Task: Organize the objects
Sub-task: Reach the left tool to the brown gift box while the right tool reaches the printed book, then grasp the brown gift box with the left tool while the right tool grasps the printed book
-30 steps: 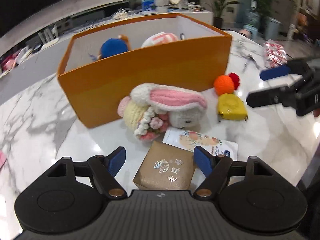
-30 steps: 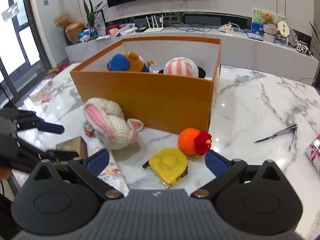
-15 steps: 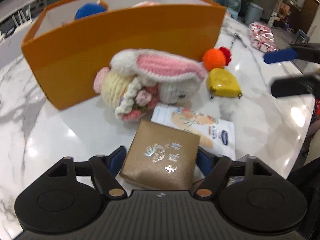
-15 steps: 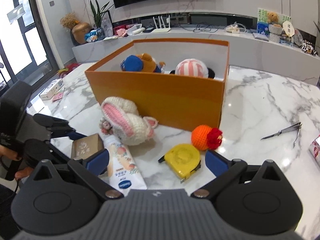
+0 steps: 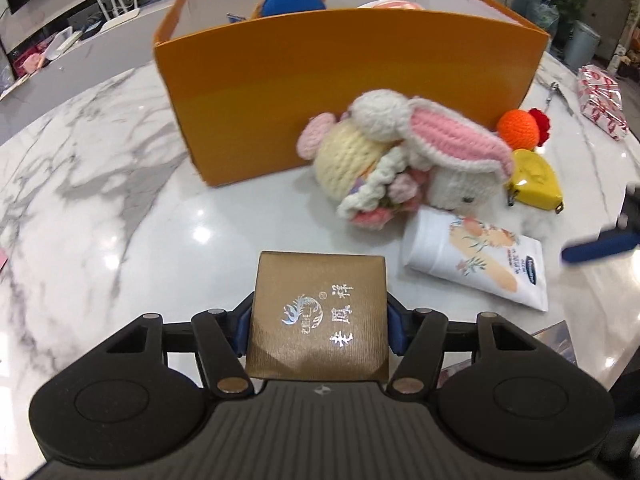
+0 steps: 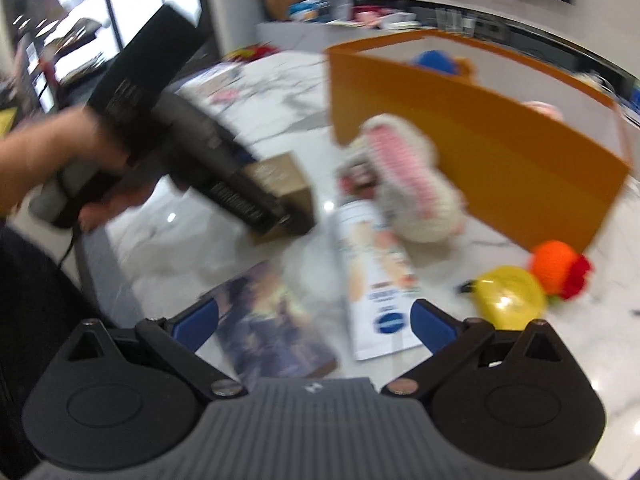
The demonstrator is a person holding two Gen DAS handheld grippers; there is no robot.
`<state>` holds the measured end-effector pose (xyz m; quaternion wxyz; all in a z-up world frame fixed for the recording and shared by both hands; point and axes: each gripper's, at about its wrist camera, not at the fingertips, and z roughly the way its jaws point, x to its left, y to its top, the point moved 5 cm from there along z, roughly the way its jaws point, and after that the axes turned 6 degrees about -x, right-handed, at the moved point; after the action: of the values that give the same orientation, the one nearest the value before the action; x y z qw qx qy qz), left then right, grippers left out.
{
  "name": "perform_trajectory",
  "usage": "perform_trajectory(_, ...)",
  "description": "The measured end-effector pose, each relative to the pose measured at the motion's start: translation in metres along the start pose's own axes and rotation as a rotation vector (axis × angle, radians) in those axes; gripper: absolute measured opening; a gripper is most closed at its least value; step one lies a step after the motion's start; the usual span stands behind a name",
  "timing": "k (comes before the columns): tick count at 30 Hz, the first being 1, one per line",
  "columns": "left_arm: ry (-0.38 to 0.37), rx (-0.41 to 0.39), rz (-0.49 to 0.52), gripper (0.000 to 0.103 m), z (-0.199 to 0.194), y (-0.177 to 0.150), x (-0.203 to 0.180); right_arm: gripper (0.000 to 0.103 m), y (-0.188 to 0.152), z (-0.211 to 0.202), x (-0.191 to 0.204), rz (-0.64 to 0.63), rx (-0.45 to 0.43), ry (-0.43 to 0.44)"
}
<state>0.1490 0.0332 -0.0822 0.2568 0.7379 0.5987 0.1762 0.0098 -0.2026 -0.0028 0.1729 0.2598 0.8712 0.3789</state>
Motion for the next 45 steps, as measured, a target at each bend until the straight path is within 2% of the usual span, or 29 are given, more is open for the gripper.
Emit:
perform_trajectory(1, 0.028, 0.01, -0.034, 0.072, 0.0, 0.0, 0.003, 0.102, -0.002, 0.004, 0.005, -0.023, 0.006, 0.023)
perform_trajectory(3, 0.038, 0.012, -0.042, 0.073, -0.001, -0.001, 0.005, 0.102, -0.005, 0.012, 0.016, -0.081, 0.009, 0.057)
perform_trajectory(9, 0.04, 0.015, -0.045, 0.073, -0.002, -0.001, 0.004, 0.1, -0.01, 0.036, 0.026, -0.154, 0.02, 0.023)
perform_trajectory(13, 0.047, 0.013, -0.057, 0.074, -0.003, -0.002, 0.004, 0.095, -0.013, 0.041, 0.034, -0.198, 0.013, 0.051)
perform_trajectory(17, 0.061, 0.002, -0.077, 0.074, -0.004, -0.003, 0.004, 0.092, -0.012, 0.041, 0.035, -0.188, 0.01, 0.068)
perform_trajectory(19, 0.066, -0.005, -0.083, 0.074, -0.004, -0.003, 0.005, 0.084, -0.011, 0.04, 0.032, -0.179, 0.008, 0.062)
perform_trajectory(21, 0.066, -0.011, -0.081, 0.074, -0.004, -0.003, 0.004, 0.081, -0.011, 0.038, 0.027, -0.166, 0.003, 0.054)
perform_trajectory(25, 0.083, -0.017, -0.104, 0.072, -0.006, -0.005, 0.004, 0.076, -0.015, 0.035, 0.026, -0.186, -0.041, 0.057)
perform_trajectory(32, 0.091, -0.024, -0.119, 0.072, -0.007, -0.005, 0.003, 0.076, -0.015, 0.035, 0.025, -0.197, -0.066, 0.079)
perform_trajectory(35, 0.094, -0.021, -0.126, 0.072, -0.007, -0.005, 0.003, 0.074, -0.012, 0.036, 0.025, -0.153, -0.046, 0.038)
perform_trajectory(37, 0.099, -0.02, -0.134, 0.072, -0.007, -0.005, 0.004, 0.067, -0.01, 0.035, 0.017, -0.06, -0.041, -0.038)
perform_trajectory(40, 0.111, -0.019, -0.146, 0.072, -0.008, -0.006, 0.003, 0.066, -0.009, 0.03, 0.003, 0.086, -0.048, -0.115)
perform_trajectory(45, 0.12, -0.02, -0.156, 0.073, -0.008, -0.006, 0.003, 0.07, -0.012, 0.033, 0.014, -0.026, -0.018, -0.132)
